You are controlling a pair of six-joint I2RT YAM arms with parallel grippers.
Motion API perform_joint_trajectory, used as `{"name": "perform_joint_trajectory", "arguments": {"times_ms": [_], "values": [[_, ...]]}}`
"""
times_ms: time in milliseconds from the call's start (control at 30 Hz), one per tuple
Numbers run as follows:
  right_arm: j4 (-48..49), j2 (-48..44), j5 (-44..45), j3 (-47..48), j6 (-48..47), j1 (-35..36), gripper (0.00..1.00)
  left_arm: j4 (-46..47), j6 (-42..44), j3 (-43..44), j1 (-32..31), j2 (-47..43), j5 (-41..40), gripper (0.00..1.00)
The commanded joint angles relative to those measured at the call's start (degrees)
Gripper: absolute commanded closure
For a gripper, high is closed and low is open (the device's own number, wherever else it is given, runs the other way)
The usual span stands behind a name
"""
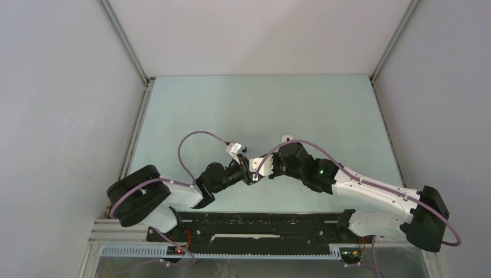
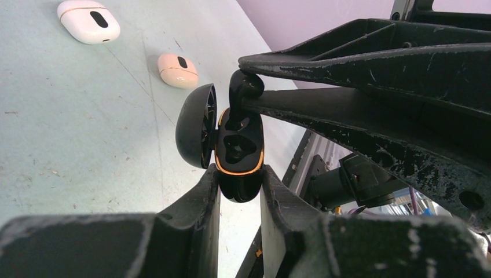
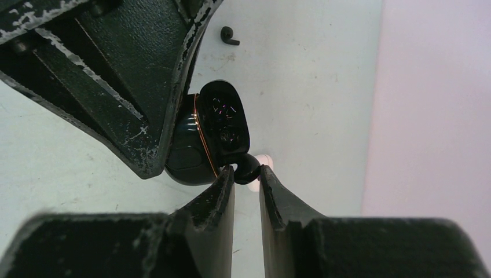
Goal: Insert the wireless bluetooth earbuds into the charging case
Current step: Insert the right earbud into the right side groove of the charging case.
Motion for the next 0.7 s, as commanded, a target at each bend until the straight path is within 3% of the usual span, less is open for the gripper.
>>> {"name": "perform_joint_trajectory", "arguments": {"times_ms": [0,233,533,667], "values": [[-2.8,-2.0,-4.2,0.7,-0.1,0.9,0.8,4.7,1.9,-0.5,0.8,0.5,-1.3,1.0],[-8.6,-4.7,-15.4,0.8,-0.3,-0.6,0.69,4.9,5.9,-0.6,0.7,1.4,0.6,1.0],[-14.7,-3.5,-23.2,5.4,1.6,-3.7,0.63,7.9,11.7,-1.5,0.6,2.6,3.3,1.0],[-18.5,-5.5,-30.9,10.3,5.2,-9.1,0.62,8.1,14.8,-2.2,0.1,2.5,2.8,1.0]]}}
